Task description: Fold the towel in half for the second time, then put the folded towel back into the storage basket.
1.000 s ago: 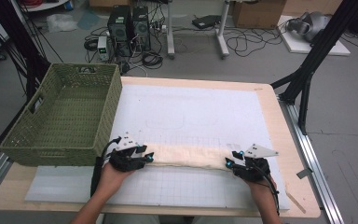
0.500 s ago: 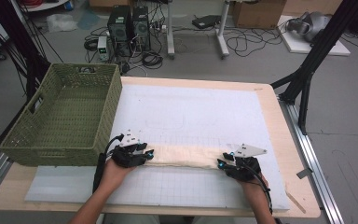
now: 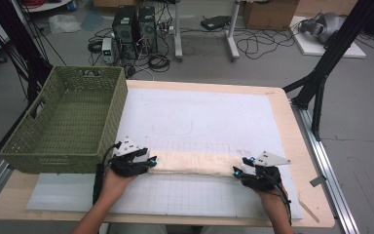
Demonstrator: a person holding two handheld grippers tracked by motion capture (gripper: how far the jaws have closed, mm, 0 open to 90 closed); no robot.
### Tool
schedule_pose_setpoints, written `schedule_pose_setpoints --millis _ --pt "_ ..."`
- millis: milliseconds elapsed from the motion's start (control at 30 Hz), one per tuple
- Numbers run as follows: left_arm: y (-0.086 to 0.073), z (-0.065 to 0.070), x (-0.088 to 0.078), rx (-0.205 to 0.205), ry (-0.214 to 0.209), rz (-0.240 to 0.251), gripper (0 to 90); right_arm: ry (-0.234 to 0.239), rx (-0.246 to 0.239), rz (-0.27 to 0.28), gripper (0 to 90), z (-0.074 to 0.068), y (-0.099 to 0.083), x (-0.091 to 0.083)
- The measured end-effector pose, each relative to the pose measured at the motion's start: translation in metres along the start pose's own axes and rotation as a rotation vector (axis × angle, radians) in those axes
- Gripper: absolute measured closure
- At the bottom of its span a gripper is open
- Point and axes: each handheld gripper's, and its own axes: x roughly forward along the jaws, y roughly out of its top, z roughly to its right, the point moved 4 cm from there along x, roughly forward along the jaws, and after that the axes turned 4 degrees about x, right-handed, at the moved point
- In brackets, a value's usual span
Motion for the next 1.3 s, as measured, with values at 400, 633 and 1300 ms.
schedule_pose_setpoints --millis 400,633,1300 --pt "0.015 0.001 -0.029 -0.003 -0.046 0.194 18.7 -0.122 0.061 0.079 11.5 0.005 0.005 -0.031" --pt "0.017 0.002 -0.037 0.031 -0.004 0.226 17.9 -0.139 0.038 0.106 11.5 0.000 -0.009 -0.051" --pt "0.015 -0.002 -0.038 0.012 0.020 0.200 22.8 -0.176 0.045 0.102 11.5 0.003 -0.015 -0.051"
